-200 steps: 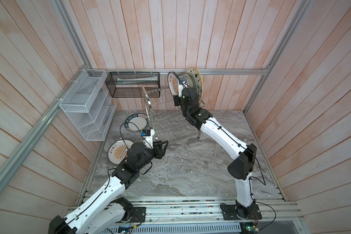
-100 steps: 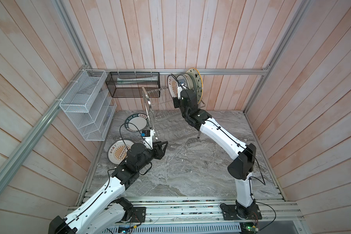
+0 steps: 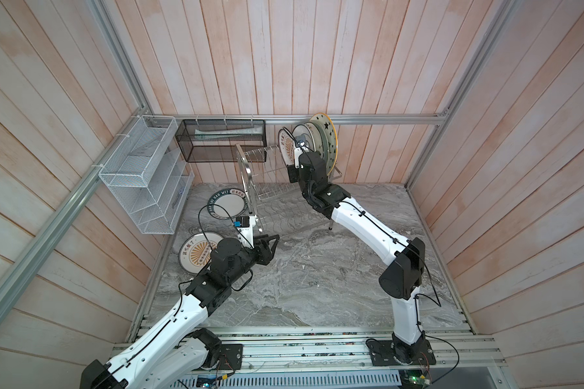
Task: Load plates into a dish rack
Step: Place the plate on the dish rack.
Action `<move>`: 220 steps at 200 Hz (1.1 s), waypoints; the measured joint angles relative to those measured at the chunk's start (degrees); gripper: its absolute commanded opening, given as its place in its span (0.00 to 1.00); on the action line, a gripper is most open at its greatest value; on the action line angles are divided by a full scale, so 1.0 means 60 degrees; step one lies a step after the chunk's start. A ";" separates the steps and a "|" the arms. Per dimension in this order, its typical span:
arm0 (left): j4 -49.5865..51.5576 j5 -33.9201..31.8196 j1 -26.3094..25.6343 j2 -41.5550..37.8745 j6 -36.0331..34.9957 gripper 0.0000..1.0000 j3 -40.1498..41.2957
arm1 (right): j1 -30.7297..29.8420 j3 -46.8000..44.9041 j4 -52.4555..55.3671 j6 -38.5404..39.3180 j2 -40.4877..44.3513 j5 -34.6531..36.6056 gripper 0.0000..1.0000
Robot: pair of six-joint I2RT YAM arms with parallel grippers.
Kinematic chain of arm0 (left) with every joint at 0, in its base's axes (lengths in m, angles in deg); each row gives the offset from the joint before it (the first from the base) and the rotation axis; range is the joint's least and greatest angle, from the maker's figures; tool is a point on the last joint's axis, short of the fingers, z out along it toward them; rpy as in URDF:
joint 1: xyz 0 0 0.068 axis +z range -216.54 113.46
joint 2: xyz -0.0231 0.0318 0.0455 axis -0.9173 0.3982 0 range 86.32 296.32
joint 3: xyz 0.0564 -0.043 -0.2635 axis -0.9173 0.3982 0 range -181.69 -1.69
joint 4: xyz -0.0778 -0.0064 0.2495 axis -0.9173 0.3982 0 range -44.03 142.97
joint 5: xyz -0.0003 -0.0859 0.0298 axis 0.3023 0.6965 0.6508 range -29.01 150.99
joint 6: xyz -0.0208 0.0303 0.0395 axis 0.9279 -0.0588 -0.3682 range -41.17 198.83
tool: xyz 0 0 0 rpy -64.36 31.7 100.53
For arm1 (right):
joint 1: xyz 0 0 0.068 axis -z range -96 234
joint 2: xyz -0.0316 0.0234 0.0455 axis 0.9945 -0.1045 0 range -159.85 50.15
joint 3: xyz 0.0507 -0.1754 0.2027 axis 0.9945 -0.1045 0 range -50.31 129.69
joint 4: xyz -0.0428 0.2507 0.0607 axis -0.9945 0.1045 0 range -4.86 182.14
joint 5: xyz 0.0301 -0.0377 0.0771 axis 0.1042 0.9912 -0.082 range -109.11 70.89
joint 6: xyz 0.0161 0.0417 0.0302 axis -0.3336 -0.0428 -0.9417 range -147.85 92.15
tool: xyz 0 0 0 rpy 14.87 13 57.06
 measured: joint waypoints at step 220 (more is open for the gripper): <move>-0.0036 0.0004 0.0011 0.0000 0.0033 0.50 0.0000 | 0.0000 -0.1555 -0.0514 -0.0361 0.0976 -0.0124 0.00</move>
